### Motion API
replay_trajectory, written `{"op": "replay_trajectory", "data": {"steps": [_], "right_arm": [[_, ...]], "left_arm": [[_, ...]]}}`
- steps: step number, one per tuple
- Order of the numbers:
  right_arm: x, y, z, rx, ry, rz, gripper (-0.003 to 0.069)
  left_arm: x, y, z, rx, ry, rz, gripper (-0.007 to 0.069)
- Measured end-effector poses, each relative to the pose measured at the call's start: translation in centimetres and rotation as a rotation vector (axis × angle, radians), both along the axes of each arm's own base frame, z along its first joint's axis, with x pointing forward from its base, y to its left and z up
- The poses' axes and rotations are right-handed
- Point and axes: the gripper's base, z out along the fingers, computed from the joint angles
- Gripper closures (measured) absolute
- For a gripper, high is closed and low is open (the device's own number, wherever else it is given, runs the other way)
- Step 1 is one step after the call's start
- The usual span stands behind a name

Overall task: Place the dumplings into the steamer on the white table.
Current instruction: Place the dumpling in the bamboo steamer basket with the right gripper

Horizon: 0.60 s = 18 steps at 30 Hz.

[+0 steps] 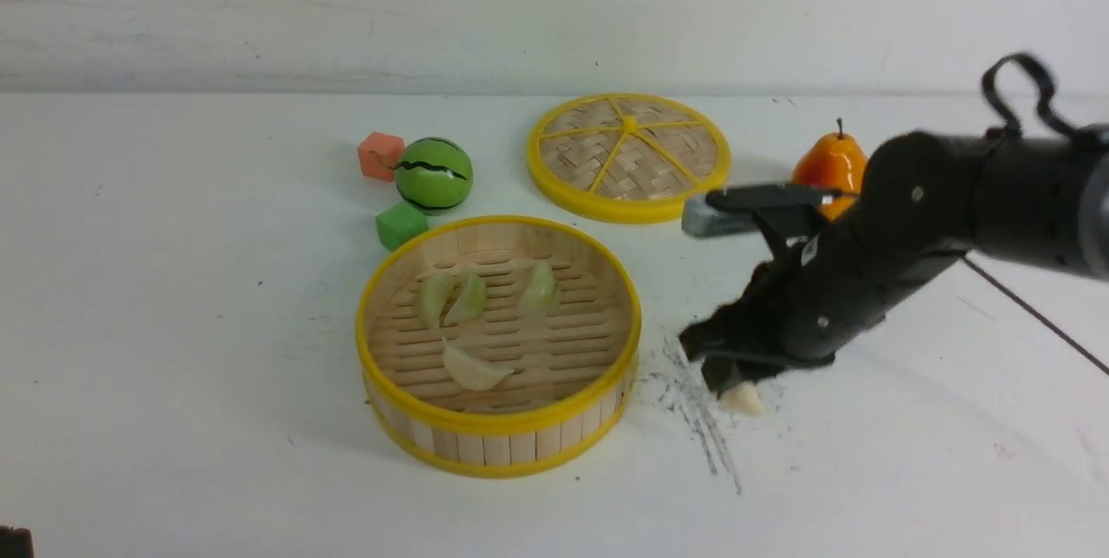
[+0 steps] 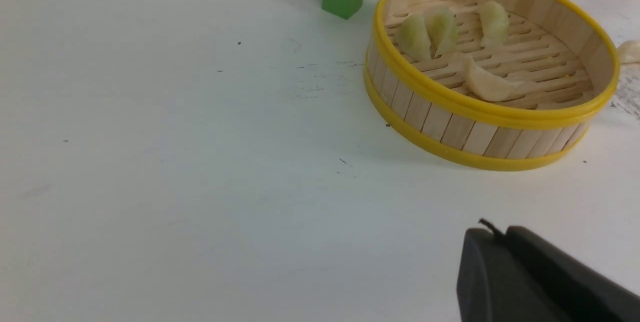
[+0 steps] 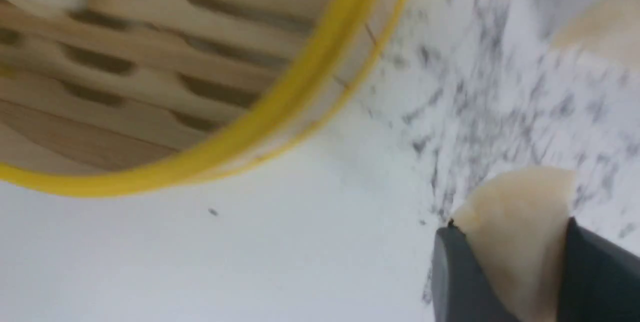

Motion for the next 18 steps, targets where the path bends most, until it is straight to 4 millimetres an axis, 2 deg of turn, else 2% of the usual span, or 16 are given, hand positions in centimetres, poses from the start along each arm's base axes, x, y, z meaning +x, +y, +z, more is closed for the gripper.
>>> {"op": "replay_trajectory", "data": {"steps": [3,5,7,9,11,15,18], "right_arm": [[0.3,1.8,4.9,0.089,-0.123,0.025,0.0424],[0.5,3.7,6.5,0.143,-0.164,0.052,0.0424],[0.8,6.0,6.6,0.184,-0.179,0.083,0.0424],[1.5,8.7,4.9,0.197,-0.168,0.11,0.0424],[2.4,10.2,1.9,0.184,-0.118,0.109,0.0424],[3.4,10.9,-3.3,0.143,-0.001,0.051,0.0424],[3.7,10.9,-4.5,0.133,0.019,0.03,0.0424]], "left_arm": [[0.0,0.0,0.0,0.0,0.0,0.0,0.0596],[0.0,0.0,0.0,0.0,0.0,0.0,0.0595],[0.0,0.0,0.0,0.0,0.0,0.0,0.0592],[0.0,0.0,0.0,0.0,0.0,0.0,0.0588],[0.0,0.0,0.0,0.0,0.0,0.0,0.0587],[0.0,0.0,0.0,0.0,0.0,0.0,0.0587],[0.0,0.0,0.0,0.0,0.0,0.0,0.0584]]}}
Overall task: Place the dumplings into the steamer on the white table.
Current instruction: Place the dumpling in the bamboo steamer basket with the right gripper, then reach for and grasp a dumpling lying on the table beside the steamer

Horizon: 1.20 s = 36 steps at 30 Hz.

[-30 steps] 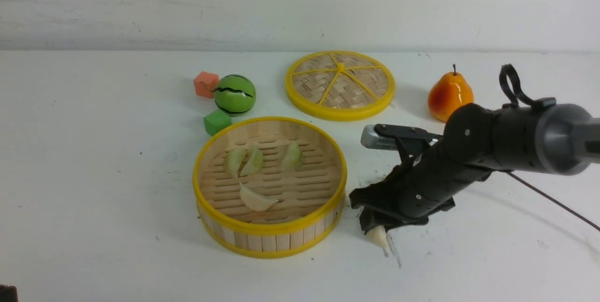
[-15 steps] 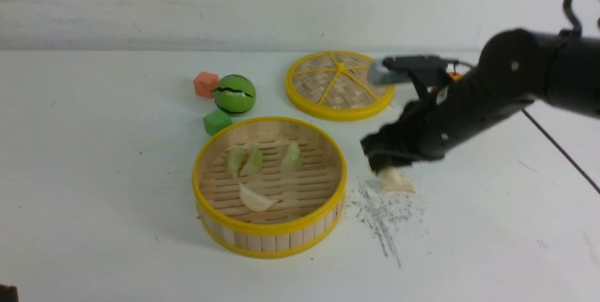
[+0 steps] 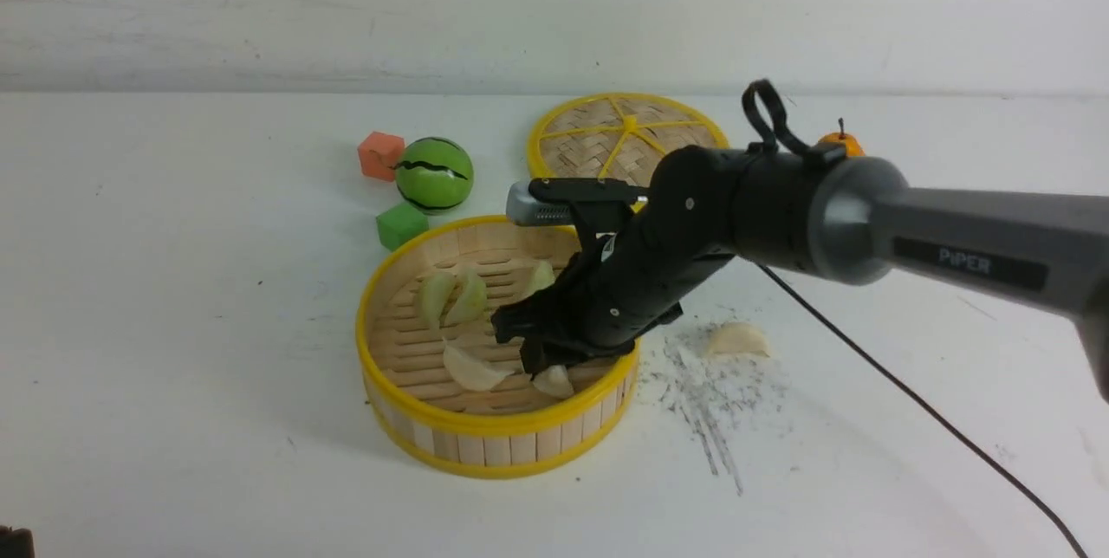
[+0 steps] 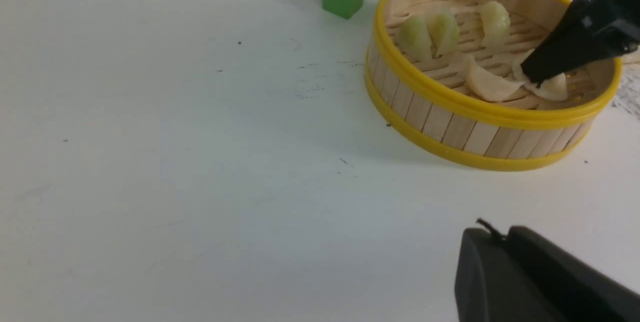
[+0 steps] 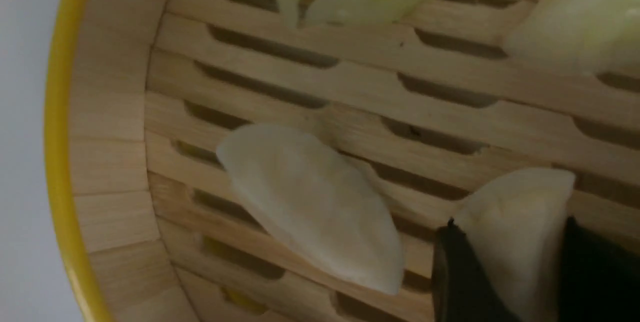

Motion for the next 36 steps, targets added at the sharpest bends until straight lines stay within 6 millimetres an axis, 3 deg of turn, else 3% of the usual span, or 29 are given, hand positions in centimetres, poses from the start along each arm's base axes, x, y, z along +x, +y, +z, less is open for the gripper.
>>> {"op": "replay_trajectory", "data": {"steps": [4,7,9,11,16,19,24,29,36], "right_arm": [[0.1,0.0,0.1,0.0,-0.009,-0.002,0.0381],[0.1,0.0,0.6,0.003,-0.023,-0.002,0.0257],[0.0,-0.1,1.5,0.009,-0.041,0.001,0.0202],[-0.4,-0.4,3.8,0.024,-0.098,0.011,0.0148],[-1.2,-0.3,6.6,0.057,-0.163,0.034,0.0138],[-1.9,1.1,5.9,0.057,-0.155,0.075,0.0153],[-2.7,4.2,2.7,0.046,-0.156,0.135,0.0172],[-1.7,4.1,0.9,0.043,-0.174,0.101,0.0172],[-0.4,3.1,0.7,0.007,-0.237,0.088,0.0174]], "left_arm": [[0.0,0.0,0.0,0.0,0.0,0.0,0.0584],[0.0,0.0,0.0,0.0,0.0,0.0,0.0584],[0.0,0.0,0.0,0.0,0.0,0.0,0.0584],[0.0,0.0,0.0,0.0,0.0,0.0,0.0584],[0.0,0.0,0.0,0.0,0.0,0.0,0.0578],[0.0,0.0,0.0,0.0,0.0,0.0,0.0575],[0.0,0.0,0.0,0.0,0.0,0.0,0.0572],[0.0,0.0,0.0,0.0,0.001,0.0,0.0568],[0.0,0.0,0.0,0.0,0.001,0.0,0.0565]]}}
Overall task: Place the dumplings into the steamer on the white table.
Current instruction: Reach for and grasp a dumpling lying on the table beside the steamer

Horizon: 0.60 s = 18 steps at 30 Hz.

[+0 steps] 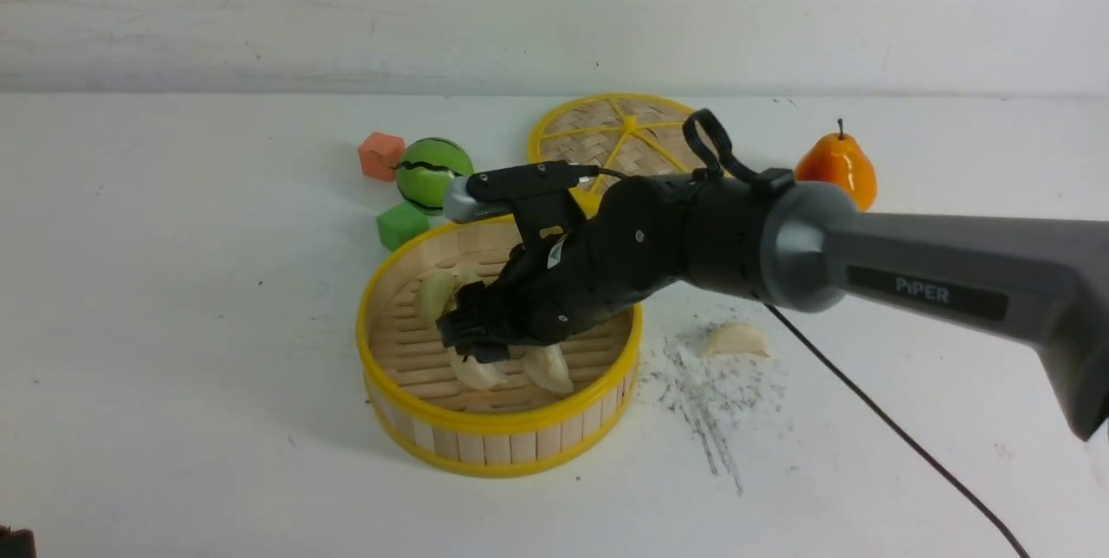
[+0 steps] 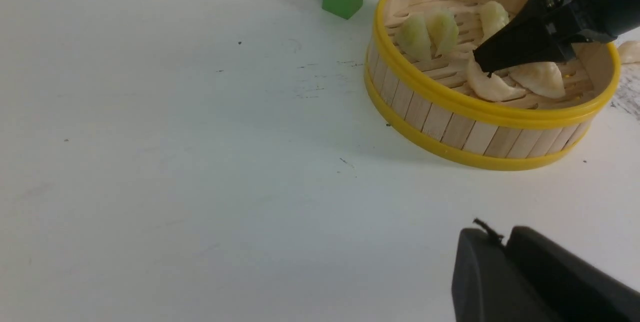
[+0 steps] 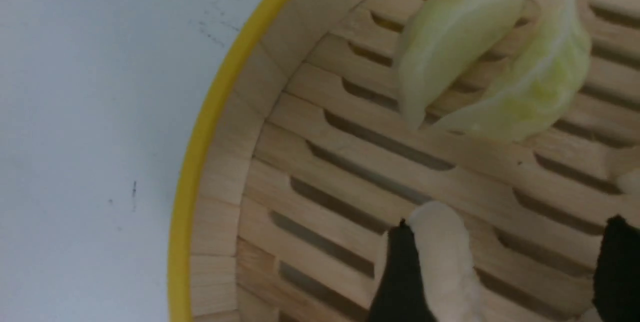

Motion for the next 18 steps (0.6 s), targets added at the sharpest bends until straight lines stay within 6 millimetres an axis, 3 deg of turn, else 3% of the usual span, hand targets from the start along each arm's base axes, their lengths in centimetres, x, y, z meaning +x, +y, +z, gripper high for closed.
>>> {"op": "replay_trajectory", "data": {"steps": [7,13,14,18], "right_arm": [[0.6,-0.4,0.3,-0.032,-0.042,0.005,0.0179],[0.8,0.1,2.7,-0.037,-0.04,0.039,0.0213],[0.8,0.5,3.8,-0.025,-0.053,0.048,0.0223],[0.2,1.7,4.5,-0.047,-0.108,0.095,0.0232]], "left_arm": [[0.0,0.0,0.0,0.0,0.0,0.0,0.0565],[0.0,0.0,0.0,0.0,0.0,0.0,0.0565],[0.0,0.0,0.0,0.0,0.0,0.0,0.0565],[0.0,0.0,0.0,-0.001,-0.002,0.0,0.0565]]}}
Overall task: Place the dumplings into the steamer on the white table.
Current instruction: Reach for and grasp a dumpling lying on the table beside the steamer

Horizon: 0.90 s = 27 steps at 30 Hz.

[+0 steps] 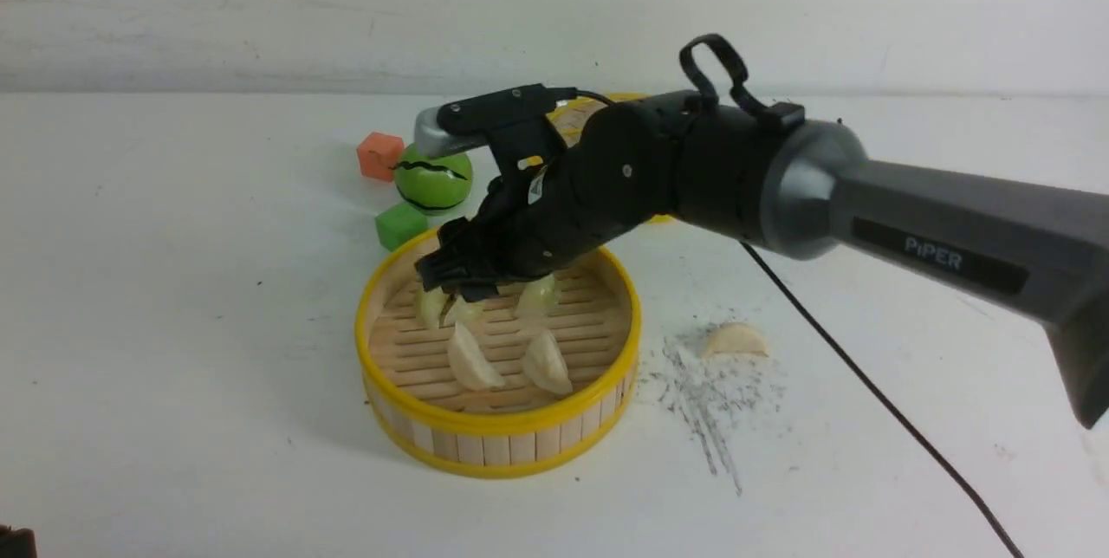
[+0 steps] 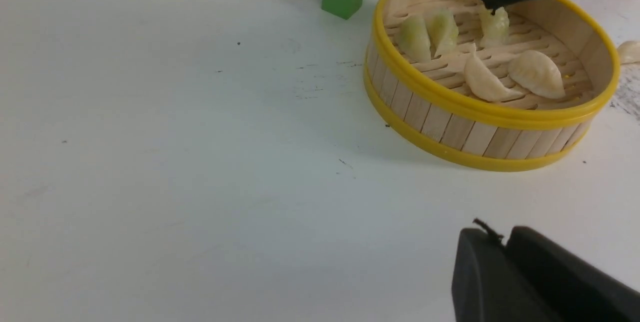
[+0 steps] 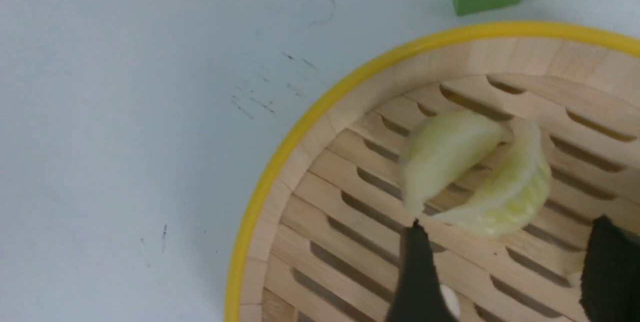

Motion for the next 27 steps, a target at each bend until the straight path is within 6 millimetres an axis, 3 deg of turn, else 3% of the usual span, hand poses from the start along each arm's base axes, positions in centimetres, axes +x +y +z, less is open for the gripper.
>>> {"op": "replay_trajectory", "data": {"steps": [6,12,17,21,24,27], "right_arm": [[0.0,1.1,-3.5,-0.17,-0.065,0.085,0.0233],[0.6,0.2,-4.1,-0.29,-0.101,0.065,0.0234],[0.2,-0.8,-1.6,-0.288,-0.099,-0.023,0.0234],[-1.0,-2.5,3.9,-0.232,-0.122,-0.043,0.0234],[-0.5,-5.6,6.0,-0.236,-0.084,-0.068,0.0234],[1.1,-9.9,5.5,-0.258,0.048,-0.132,0.0234]], "left_arm": [[0.0,0.0,0.0,0.0,-0.001,0.0,0.0561],[0.0,0.0,0.0,0.0,-0.001,0.0,0.0555],[0.0,0.0,0.0,0.0,-0.001,0.0,0.0552],[0.0,0.0,0.0,0.0,-0.001,0.0,0.055],[0.0,0.0,0.0,0.0,-0.001,0.0,0.0547],[0.0,0.0,0.0,0.0,-0.001,0.0,0.0544]]}}
